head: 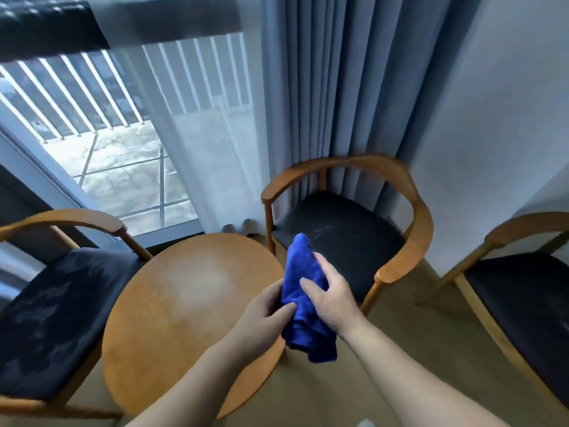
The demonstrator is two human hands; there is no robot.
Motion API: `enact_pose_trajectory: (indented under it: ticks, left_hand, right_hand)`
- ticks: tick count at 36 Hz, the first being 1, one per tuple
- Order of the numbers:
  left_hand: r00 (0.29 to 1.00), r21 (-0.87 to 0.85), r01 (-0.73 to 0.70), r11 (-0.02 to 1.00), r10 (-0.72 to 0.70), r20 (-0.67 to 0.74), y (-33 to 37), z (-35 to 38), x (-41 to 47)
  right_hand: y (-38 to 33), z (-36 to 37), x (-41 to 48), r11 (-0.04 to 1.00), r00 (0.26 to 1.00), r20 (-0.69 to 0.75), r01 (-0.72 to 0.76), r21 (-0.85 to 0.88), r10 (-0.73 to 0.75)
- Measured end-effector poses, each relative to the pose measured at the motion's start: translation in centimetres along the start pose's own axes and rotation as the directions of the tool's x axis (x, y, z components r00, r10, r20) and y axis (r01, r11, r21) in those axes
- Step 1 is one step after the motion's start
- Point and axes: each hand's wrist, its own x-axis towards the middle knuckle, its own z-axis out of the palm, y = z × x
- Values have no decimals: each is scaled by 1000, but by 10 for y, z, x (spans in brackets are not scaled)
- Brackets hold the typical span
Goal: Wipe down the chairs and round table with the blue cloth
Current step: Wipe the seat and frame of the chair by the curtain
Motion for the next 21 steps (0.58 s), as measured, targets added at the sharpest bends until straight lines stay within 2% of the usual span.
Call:
enact_pose_trajectory:
  ticks: [5, 10, 21]
  left_hand:
    - [1000, -37, 4, 999, -4, -8, 25, 61, 39]
    - [1000, -54, -22, 998, 22, -11, 50, 113, 67]
    - [997, 1, -43, 999, 43, 71, 63, 130, 130]
  right_hand:
    - [4, -76, 12, 997, 1000, 19, 0, -83, 2]
    - [1, -139, 18, 997, 1000, 24, 5, -73, -3]
    - [-3, -198, 59, 994, 998, -12, 60, -95, -61]
